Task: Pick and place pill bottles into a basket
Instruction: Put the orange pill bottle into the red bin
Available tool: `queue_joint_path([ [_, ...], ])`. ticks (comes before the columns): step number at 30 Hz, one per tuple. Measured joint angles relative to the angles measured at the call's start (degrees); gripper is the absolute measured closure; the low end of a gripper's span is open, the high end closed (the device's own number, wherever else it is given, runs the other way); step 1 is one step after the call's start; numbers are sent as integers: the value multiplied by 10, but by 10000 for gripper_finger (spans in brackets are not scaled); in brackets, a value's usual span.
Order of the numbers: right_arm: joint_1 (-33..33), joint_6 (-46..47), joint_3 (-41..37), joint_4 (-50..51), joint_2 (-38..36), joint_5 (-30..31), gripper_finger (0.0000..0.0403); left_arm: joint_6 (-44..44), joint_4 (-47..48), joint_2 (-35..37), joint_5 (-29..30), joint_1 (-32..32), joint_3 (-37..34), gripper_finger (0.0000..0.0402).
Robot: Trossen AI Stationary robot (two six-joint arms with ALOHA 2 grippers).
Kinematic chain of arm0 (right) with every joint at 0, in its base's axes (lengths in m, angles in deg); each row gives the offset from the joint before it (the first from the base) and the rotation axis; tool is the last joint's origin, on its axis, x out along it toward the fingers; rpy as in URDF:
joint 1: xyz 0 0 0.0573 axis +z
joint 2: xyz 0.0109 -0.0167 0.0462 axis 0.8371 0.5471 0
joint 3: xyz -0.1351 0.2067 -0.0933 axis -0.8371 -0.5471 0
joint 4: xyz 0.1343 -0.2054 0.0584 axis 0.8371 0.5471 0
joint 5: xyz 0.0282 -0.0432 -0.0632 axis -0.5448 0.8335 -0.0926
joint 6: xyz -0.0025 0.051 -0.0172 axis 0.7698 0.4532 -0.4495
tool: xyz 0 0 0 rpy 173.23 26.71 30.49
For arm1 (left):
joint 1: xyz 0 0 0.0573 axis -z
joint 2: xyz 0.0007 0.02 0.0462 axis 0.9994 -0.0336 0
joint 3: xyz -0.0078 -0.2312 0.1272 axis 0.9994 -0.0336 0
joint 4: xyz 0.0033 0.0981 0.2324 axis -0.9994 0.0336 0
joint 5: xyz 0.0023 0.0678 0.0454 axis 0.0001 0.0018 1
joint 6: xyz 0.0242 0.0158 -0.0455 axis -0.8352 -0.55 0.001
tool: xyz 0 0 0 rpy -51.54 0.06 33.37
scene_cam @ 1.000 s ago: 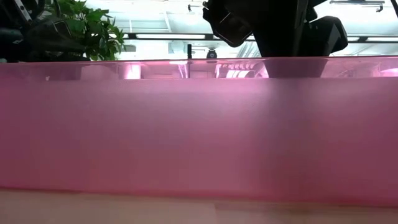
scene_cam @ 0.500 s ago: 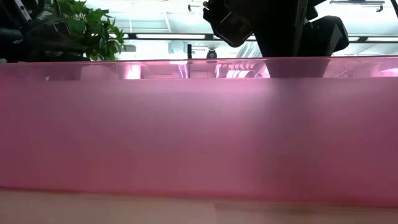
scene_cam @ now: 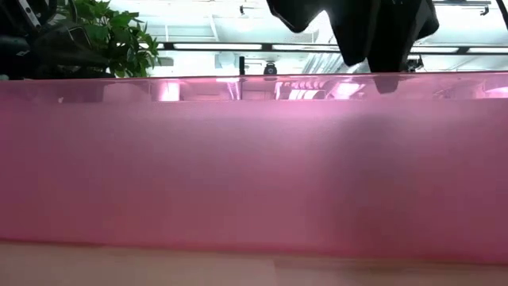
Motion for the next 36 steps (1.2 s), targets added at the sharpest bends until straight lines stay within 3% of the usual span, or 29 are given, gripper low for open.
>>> queue_joint_path([
  [7, 0, -6, 49, 41, 0, 43, 175, 0, 0, 0, 0, 0, 0, 257],
  [23, -10, -89, 274, 203, -2, 292, 175, 0, 0, 0, 0, 0, 0, 257],
  [27, -20, -90, 238, 192, -53, 315, 180, 0, 0, 0, 0, 0, 0, 257],
  [36, -32, -124, 236, 199, -116, 409, 181, 0, 0, 0, 3, 0, 0, 257],
])
